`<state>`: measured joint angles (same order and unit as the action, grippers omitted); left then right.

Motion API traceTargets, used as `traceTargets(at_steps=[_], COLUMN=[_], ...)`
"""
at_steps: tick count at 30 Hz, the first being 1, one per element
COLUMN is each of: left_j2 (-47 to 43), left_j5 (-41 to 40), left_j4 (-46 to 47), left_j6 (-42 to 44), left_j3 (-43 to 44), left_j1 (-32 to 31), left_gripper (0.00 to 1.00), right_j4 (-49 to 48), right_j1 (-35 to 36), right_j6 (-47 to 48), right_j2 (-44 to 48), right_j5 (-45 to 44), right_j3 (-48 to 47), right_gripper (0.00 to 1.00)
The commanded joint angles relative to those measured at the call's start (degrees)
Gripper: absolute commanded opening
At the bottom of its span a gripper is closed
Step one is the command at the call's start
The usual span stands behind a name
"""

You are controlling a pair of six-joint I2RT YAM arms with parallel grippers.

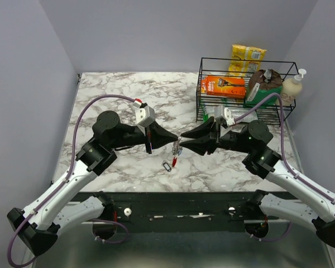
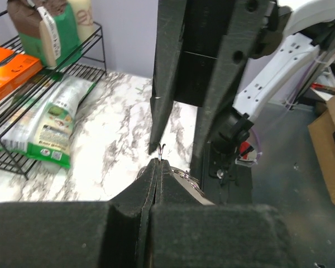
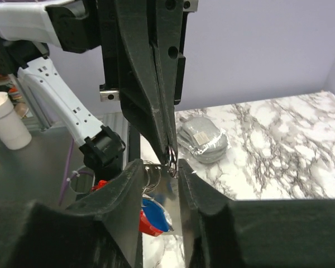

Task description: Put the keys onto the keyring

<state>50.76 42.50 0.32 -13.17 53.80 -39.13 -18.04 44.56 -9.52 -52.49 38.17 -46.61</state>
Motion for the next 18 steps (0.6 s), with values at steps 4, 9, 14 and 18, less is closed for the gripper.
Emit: traceTargets(at_steps=[4,9,14,18], left_j2=[2.23,3.55,4.52,5.92], left_j5=[-5.76,-8.31,-9.36,-10.94], left_j4=[-17.17,-24.21,-29.58,-33.62], left_j6=[9.03,12.9,16.41,18.09], left_j3=[7.28,11.67,15.1,17.12], left_j1=[-0.94,-1.73,-2.96,-4.54], left_gripper=[0.0,0.0,0.0,0.0], right_j4=[6.35,10.03,11.54,11.98], right_j1=[0.09,0.09,-0.17,-0.26], right_j6=[7.05,8.99,8.64,8.99], right_j2=[4.32,3.8,-0.06,-2.61], right_j5=[-8.99,-9.52,-5.32,1.1], right_j3=[-1.46,-3.48,-5.59,-6.83], right_gripper=[0.62,0.74,0.52,0.44])
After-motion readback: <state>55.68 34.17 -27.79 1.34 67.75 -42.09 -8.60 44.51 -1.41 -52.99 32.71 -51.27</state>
